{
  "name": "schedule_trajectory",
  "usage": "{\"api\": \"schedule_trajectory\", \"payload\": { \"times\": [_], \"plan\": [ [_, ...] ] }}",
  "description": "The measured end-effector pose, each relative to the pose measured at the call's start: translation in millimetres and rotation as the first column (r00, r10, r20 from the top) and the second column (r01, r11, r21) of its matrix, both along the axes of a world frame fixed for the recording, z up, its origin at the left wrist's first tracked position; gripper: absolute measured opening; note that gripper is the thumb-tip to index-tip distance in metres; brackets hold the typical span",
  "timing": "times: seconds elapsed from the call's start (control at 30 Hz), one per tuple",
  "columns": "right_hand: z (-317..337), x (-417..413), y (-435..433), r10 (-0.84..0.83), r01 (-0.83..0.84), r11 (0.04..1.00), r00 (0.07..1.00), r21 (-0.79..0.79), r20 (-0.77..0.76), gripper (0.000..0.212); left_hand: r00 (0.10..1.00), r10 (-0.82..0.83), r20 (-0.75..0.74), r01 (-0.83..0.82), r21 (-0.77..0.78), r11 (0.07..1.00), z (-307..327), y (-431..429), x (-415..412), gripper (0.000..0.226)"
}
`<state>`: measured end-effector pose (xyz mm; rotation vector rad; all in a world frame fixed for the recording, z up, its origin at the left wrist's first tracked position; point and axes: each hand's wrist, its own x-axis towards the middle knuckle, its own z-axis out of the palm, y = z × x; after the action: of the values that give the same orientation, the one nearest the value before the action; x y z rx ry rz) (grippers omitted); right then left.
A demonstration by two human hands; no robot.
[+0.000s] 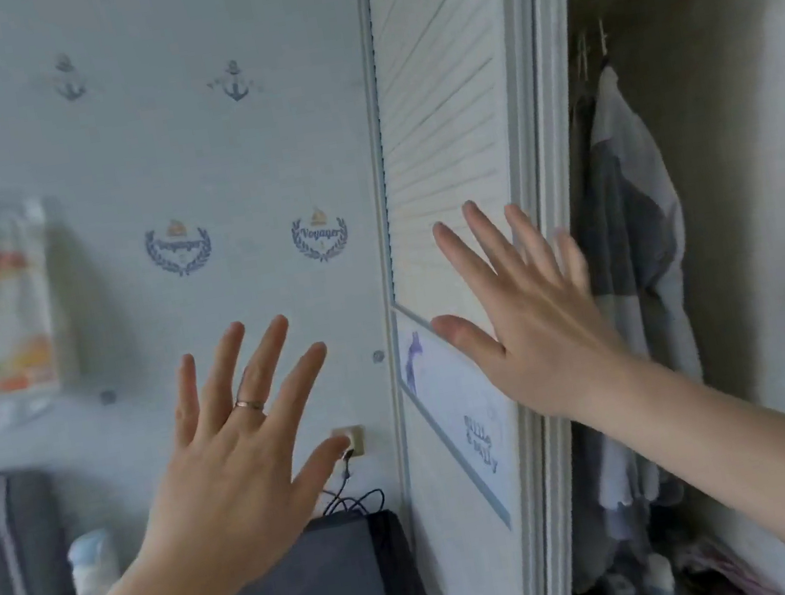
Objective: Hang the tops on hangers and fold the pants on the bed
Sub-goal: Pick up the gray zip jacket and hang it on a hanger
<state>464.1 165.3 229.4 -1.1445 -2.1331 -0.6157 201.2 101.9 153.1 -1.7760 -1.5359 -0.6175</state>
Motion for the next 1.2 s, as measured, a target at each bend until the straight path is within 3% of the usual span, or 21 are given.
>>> {"api": "schedule_trajectory", "payload": {
  "times": [0.23, 0.47, 0.7, 0.87, 1.2],
  "plan": [
    [-95.8, -161.6, -110.9, 0.324, -0.290, 0.932, 0.935, -0.218, 0.142, 0.075, 0.935, 0.313, 0.167, -0.270, -0.240, 0.932, -108.9, -180.4, -127.6, 0.075],
    [-198.2, -309.7, -235.6, 0.662, -0.534, 0.710, 0.729, -0.460, 0.175, 0.075, 0.756, 0.593, 0.275, -0.458, -0.425, 0.781, -213.5, -394.6, -195.0, 0.073],
    [-300.1, -420.6, -356.1, 0.866, -0.603, 0.460, 0.466, -0.651, 0.181, 0.077, 0.375, 0.870, 0.320, -0.616, -0.615, 0.492, -285.1, -561.4, -210.9, 0.076],
    [-361.6, -492.5, -428.9, 0.944, -0.544, 0.323, 0.240, -0.775, 0.225, 0.078, 0.052, 0.956, 0.287, -0.614, -0.746, 0.258, -341.0, -651.0, -216.5, 0.077],
    [-430.2, -643.5, -516.1, 0.971, -0.501, 0.200, -0.011, -0.842, 0.238, 0.072, -0.273, 0.924, 0.267, -0.567, -0.821, 0.069, -392.1, -729.8, -293.4, 0.075]
  ]
}}
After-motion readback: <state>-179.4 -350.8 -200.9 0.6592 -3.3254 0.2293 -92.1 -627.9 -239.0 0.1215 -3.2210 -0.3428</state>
